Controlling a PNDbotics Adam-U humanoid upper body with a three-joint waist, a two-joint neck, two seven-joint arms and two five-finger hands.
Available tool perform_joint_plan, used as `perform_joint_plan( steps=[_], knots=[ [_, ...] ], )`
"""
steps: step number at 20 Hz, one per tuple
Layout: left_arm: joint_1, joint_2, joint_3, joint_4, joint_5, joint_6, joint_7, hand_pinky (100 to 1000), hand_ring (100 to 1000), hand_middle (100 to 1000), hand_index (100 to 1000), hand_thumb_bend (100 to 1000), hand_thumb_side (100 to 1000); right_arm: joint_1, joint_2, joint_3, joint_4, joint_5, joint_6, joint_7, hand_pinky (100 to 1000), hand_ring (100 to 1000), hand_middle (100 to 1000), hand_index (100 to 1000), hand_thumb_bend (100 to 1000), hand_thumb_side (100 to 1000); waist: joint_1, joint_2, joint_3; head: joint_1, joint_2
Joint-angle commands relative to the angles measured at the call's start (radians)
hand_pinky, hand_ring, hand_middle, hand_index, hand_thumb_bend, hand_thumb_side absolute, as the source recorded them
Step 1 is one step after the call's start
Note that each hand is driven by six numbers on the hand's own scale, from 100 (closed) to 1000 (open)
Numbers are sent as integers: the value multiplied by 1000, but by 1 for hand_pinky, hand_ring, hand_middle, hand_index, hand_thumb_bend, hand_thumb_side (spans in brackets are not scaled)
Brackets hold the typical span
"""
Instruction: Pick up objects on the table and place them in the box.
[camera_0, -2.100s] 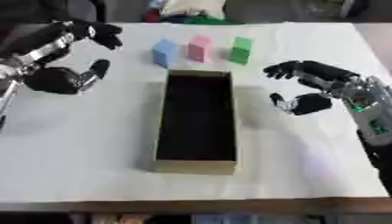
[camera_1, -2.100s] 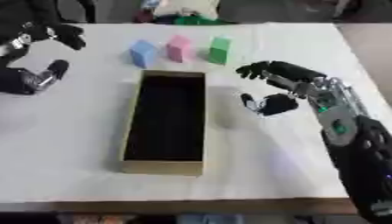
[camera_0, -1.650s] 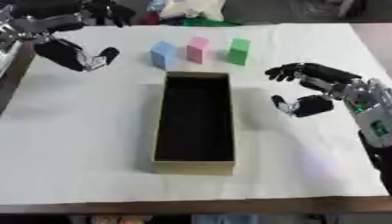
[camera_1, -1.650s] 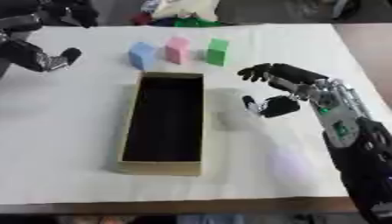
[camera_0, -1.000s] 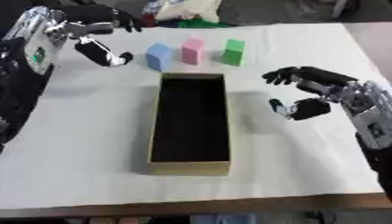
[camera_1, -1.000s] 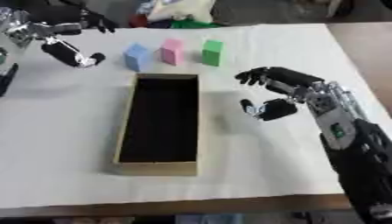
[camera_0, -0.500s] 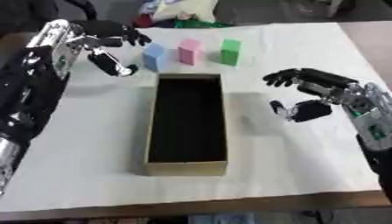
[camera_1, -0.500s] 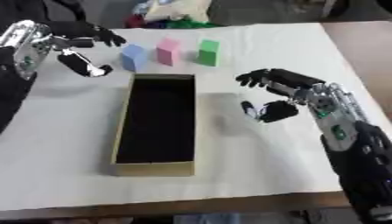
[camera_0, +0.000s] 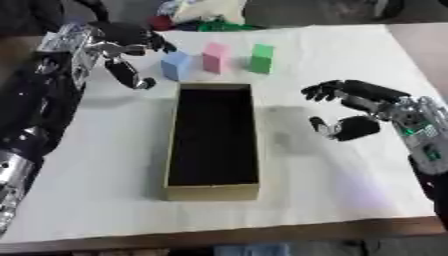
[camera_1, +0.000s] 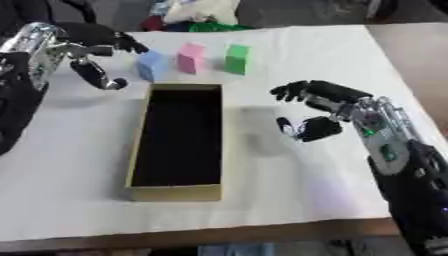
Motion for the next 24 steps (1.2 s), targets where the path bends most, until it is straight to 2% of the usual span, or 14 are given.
perform_joint_plan(
  steps=[1,3,4,5,6,8,9,10,16,24],
  knots=[
    [-33,11,25,-2,-66,15,61,912,889,887,1000,437,295,-23,-11,-3,-9,-11,-1,2,812,842,830,978,100,513,1,-13,-5,6,-5],
    [-36,11,31,0,-113,30,103,924,909,903,1000,520,366,-23,-11,-3,-9,-13,-1,2,811,842,829,978,100,514,2,-9,-10,9,-10],
    [-39,12,34,0,-141,38,125,928,919,910,1000,596,450,-24,-11,-4,-9,-13,-1,2,811,842,829,978,100,515,3,-7,-12,10,-13],
    [-40,12,37,1,-166,46,147,929,920,910,1000,600,457,-24,-11,-4,-10,-14,-1,2,811,842,829,978,100,515,4,-5,-14,10,-14],
    [-42,13,42,4,-191,54,168,937,937,924,1000,656,475,-24,-11,-4,-10,-15,-1,2,810,842,828,978,100,515,4,-4,-16,10,-16],
    [-47,15,50,9,-243,71,206,944,950,935,1000,688,440,-24,-10,-5,-11,-16,-1,2,810,841,828,977,100,515,6,0,-21,11,-19],
    [-49,16,54,13,-267,78,221,944,951,935,1000,686,429,-24,-10,-5,-11,-17,-1,2,810,841,828,977,100,516,6,2,-23,11,-20],
    [-51,18,58,17,-287,83,235,945,954,937,1000,687,381,-25,-11,-5,-11,-18,-1,2,809,841,828,977,100,516,7,3,-25,12,-21],
    [-62,25,83,29,-353,109,327,938,948,928,1000,688,294,-24,-12,-6,-12,-22,-1,2,807,841,825,976,100,518,14,14,-34,13,-25],
    [-62,22,93,55,-388,126,411,932,940,920,1000,652,271,-29,-11,-7,-14,-29,-1,3,805,841,824,975,100,521,16,32,-48,12,-40]
  ],
)
